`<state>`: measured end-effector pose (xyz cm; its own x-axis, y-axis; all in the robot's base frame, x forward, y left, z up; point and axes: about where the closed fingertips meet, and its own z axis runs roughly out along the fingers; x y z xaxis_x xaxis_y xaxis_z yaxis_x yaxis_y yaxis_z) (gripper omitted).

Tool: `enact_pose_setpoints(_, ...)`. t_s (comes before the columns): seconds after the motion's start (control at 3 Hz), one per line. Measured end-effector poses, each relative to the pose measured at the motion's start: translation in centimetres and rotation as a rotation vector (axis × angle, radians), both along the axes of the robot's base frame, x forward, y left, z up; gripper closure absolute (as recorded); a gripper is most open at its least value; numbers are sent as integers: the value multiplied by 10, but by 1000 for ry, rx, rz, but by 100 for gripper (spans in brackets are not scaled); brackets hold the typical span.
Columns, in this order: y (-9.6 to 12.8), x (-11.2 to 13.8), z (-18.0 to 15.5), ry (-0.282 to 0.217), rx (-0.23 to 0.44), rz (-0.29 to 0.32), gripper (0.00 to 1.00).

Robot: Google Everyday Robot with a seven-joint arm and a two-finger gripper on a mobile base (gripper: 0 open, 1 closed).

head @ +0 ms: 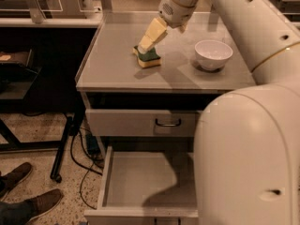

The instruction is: Place sponge into middle drawer

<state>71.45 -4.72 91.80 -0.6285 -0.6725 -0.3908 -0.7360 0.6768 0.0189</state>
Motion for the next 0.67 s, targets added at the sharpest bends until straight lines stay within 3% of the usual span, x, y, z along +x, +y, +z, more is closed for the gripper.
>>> enact_pose_setpoints(0.67,44,31,-18,47,42,-7,0)
